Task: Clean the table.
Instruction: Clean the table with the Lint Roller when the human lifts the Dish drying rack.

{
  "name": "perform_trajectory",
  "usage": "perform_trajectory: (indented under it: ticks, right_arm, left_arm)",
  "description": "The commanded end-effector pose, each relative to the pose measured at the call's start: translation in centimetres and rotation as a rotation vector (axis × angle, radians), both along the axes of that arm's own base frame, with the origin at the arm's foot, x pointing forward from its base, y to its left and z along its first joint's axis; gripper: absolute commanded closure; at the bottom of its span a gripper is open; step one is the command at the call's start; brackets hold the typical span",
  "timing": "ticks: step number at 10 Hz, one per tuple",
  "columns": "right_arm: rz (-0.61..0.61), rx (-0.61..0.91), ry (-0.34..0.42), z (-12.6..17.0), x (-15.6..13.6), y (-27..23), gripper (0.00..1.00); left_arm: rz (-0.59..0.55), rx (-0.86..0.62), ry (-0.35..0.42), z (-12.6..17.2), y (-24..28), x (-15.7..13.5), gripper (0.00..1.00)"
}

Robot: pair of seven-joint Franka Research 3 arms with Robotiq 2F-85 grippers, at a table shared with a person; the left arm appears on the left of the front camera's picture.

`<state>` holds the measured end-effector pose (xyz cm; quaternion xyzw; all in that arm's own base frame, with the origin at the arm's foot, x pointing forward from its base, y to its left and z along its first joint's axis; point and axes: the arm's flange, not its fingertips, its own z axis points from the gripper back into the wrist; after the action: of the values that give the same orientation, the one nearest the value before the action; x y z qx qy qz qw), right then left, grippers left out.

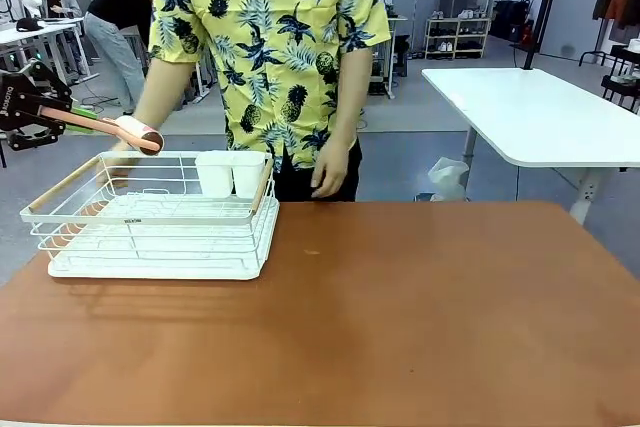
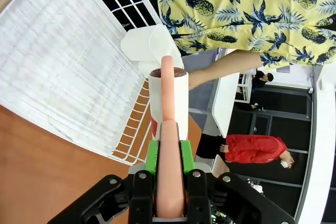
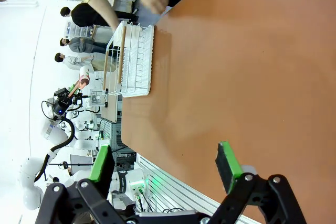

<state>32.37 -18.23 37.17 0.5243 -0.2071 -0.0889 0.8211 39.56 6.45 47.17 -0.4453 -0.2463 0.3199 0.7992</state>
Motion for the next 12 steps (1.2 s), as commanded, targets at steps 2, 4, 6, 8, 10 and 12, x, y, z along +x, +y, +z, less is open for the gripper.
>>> perform_trajectory:
  ticks: [2,4,6,8,10,12]
  right_arm:
    - [-0.001,0.009,-0.004,0.30,-0.10,0.09,0.00]
    - [-0.001,0.009,-0.004,0.30,-0.10,0.09,0.00]
    - [-0.001,0.009,-0.004,0.30,-0.10,0.09,0.00]
    - [-0.001,0.009,-0.004,0.30,-0.10,0.09,0.00]
    - [-0.001,0.009,-0.004,0.30,-0.10,0.09,0.00]
    - [-0.001,0.009,-0.004,0.30,-0.10,0.09,0.00]
  left_arm:
    - [0.017,0.012,0.000,0.47,0.04,-0.04,1.00]
    - [0.017,0.012,0.000,0.47,0.04,-0.04,1.00]
    - [0.017,0.012,0.000,0.47,0.04,-0.04,1.00]
    - [0.017,0.012,0.000,0.47,0.04,-0.04,1.00]
    - [0.017,0.012,0.000,0.47,0.04,-0.04,1.00]
    - [0.017,0.012,0.000,0.47,0.04,-0.04,1.00]
